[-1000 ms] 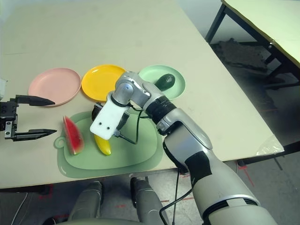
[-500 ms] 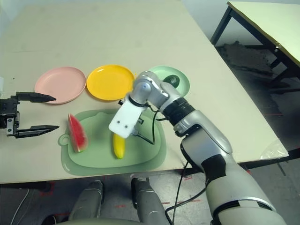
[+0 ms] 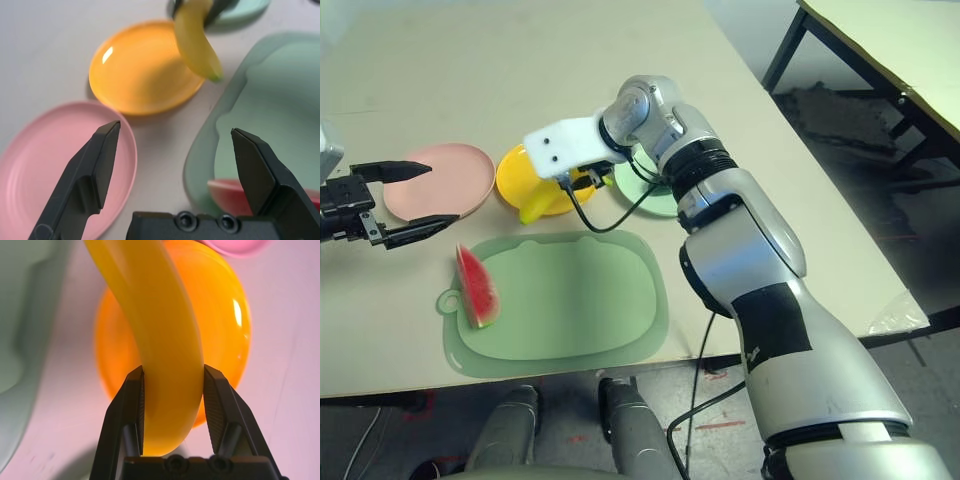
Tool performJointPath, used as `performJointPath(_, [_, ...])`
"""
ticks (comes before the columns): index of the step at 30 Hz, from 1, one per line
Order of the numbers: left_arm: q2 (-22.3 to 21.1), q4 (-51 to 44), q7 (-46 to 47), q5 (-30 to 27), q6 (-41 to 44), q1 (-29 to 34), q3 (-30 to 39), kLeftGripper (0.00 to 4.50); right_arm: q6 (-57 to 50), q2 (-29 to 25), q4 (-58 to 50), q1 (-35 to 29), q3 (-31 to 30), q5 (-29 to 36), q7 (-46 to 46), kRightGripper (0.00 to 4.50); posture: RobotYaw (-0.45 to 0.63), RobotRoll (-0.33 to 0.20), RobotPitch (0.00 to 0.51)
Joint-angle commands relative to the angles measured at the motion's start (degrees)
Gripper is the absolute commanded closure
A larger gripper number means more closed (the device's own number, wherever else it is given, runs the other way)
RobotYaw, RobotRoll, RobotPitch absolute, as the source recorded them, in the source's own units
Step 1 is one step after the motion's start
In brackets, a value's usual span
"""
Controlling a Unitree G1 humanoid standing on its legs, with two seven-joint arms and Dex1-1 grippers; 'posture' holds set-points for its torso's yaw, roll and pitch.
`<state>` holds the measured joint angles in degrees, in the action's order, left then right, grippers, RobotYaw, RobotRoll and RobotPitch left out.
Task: Place the fruits into color-matched plates.
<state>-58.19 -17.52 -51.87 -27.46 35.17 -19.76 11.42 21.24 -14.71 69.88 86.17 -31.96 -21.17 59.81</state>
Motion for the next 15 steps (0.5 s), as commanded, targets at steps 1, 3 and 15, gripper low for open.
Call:
performJointPath(1, [-0.2,0.1,0.0,1.4,0.0,0.6,-1.2,0.00,-3.4,3.0,3.3,0.9,2.3,-1.0,-6.8,2.84,0.09,0.000,0.209])
performJointPath(3, [0.0,0.1,0.1,1.7,0.1,0.4,-1.4,0.00,-4.8,4.2,4.6,0.4,2.6,-1.7,-9.1,2.84,0.09,0.000,0.210])
performJointPath(15, [0.2,-0.2,0.9,2.8,0.5,1.6,-0.9,0.00,-5.9,5.3,7.6,-3.4,1.4,-8.5,-16.8,2.84,0.11,0.000,0.213])
